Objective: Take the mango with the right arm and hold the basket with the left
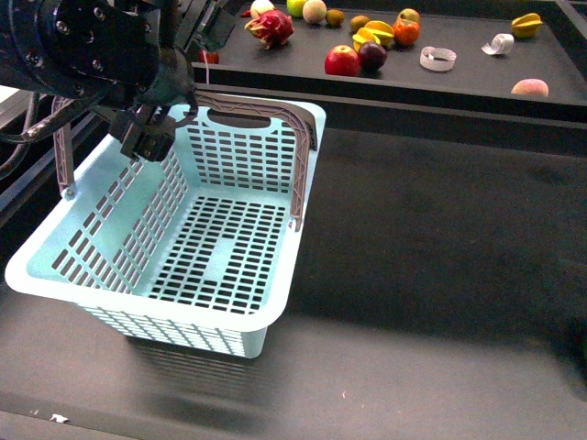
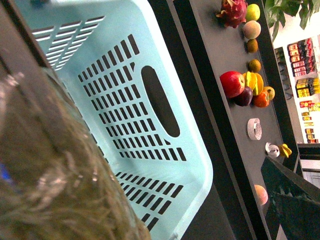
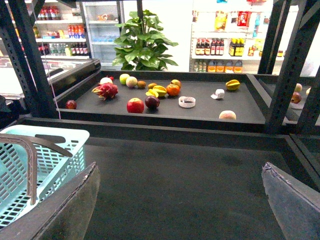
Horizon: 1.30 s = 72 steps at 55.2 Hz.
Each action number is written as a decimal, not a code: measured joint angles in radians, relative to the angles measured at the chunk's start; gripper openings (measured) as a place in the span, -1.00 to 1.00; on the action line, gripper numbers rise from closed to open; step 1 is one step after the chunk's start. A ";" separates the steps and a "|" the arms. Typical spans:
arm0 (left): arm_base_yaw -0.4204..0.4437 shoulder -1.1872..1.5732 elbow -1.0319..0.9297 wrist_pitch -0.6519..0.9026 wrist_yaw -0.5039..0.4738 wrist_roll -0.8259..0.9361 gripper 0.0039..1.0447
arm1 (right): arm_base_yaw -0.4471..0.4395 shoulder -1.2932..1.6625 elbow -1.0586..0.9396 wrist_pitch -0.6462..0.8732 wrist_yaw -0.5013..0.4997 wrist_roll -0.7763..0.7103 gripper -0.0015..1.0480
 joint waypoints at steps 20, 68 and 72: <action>-0.014 0.039 0.071 -0.034 0.010 -0.032 0.16 | 0.000 0.000 0.000 0.000 0.000 0.000 0.84; -0.004 -0.193 -0.209 0.143 0.080 0.300 -0.46 | 0.000 0.000 0.000 0.000 0.000 0.000 0.84; -0.005 -0.226 -0.241 0.165 0.092 0.332 -0.46 | 0.000 0.000 0.000 0.000 0.000 0.000 0.84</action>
